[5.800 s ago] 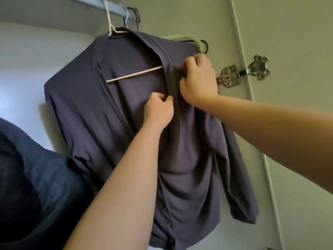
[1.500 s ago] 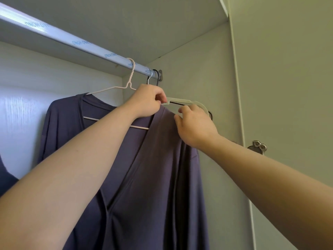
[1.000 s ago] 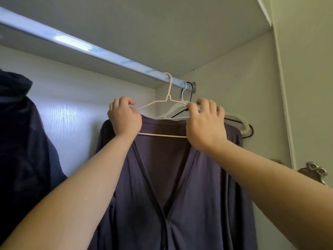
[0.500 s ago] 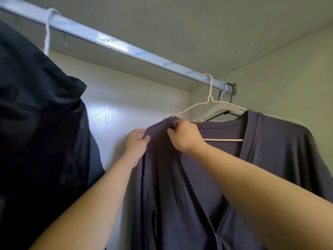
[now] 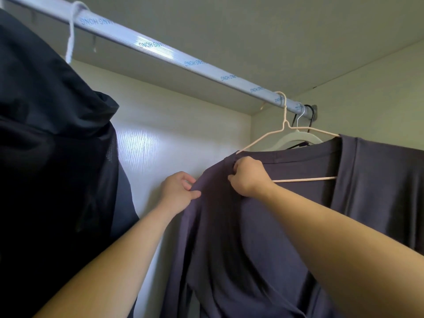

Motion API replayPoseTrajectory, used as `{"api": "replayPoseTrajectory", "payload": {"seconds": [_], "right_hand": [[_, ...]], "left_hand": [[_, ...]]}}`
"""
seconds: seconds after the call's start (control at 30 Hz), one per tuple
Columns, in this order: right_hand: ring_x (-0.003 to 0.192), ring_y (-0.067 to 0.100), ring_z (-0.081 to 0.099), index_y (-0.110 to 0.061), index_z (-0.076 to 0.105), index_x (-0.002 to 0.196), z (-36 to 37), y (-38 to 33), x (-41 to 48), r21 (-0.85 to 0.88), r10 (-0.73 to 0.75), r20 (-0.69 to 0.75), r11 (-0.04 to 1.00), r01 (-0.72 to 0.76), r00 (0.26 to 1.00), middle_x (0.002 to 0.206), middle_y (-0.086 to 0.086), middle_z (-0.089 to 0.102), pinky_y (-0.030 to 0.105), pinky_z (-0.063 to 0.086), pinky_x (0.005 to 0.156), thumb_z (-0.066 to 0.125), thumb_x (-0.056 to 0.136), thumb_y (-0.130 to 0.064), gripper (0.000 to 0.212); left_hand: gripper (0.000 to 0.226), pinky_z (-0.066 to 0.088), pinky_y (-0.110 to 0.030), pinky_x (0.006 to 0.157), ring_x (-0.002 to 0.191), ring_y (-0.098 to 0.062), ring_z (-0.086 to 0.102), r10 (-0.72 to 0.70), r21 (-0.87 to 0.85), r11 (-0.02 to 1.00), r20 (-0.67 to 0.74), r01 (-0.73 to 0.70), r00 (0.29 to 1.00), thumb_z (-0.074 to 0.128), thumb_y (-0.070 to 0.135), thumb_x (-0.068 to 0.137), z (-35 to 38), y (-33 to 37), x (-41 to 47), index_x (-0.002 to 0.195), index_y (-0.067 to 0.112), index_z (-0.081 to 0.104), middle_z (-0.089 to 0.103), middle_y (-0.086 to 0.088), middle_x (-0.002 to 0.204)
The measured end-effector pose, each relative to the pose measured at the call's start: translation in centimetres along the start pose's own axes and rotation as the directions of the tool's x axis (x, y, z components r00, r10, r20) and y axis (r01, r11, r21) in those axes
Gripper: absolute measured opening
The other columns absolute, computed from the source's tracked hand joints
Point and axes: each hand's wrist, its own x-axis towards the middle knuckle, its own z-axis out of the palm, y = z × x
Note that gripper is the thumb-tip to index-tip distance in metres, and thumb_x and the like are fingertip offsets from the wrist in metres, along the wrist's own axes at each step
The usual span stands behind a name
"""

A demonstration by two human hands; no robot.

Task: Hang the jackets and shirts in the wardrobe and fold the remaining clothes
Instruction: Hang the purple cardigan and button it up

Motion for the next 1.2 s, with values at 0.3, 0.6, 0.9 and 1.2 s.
{"api": "replayPoseTrajectory", "payload": {"seconds": [0.3,0.6,0.9,1.2], "right_hand": [[0.064,0.017,0.054,-0.014,0.052,0.065,-0.6,0.6,-0.3,-0.052,-0.051,0.045,0.997,0.054,0.998,0.069,0.000,0.057,0.023,0.034,0.048,0.064,0.089,-0.014,0.027],[0.055,0.017,0.047,-0.017,0.046,0.062,-2.0,1.2,-0.6,0.117,-0.057,0.217,0.993,0.032,0.975,0.054,-0.002,0.049,0.026,0.042,0.053,0.078,0.079,-0.004,0.038],[0.059,0.021,0.052,-0.012,0.055,0.079,-1.8,1.8,0.0,0.182,-0.072,0.222,0.983,0.031,0.972,0.069,0.008,0.055,0.030,0.050,0.055,0.075,0.080,-0.001,0.023],[0.064,0.014,0.063,-0.023,0.065,0.093,-2.3,2.1,-0.6,0.328,-0.065,-0.084,0.941,0.089,0.994,0.081,-0.002,0.072,0.022,0.047,0.050,0.065,0.089,-0.020,0.005]], "left_hand": [[0.031,0.047,-0.019,0.072,0.092,-0.008,0.065,0.018,-0.204,0.979,0.068,-0.004,0.997,0.076,0.006,0.082,2.3,1.8,-0.1,0.106,0.023,0.068,0.067,0.007,0.104],[0.026,0.061,-0.029,0.080,0.088,-0.019,0.075,-0.049,-0.392,0.915,0.126,0.095,0.991,0.082,0.001,0.081,2.8,0.6,-0.1,0.096,0.021,0.074,0.076,-0.007,0.100],[0.059,0.061,-0.042,0.086,0.095,-0.028,0.071,0.099,-0.318,0.948,0.222,-0.023,0.970,0.087,0.003,0.072,2.5,0.8,-0.1,0.117,0.036,0.065,0.071,0.004,0.116],[0.039,0.054,-0.040,0.084,0.094,-0.008,0.060,0.403,0.005,0.915,0.061,-0.405,0.913,0.070,0.061,0.067,3.6,1.4,0.2,0.095,0.042,0.051,0.059,0.018,0.099]]}}
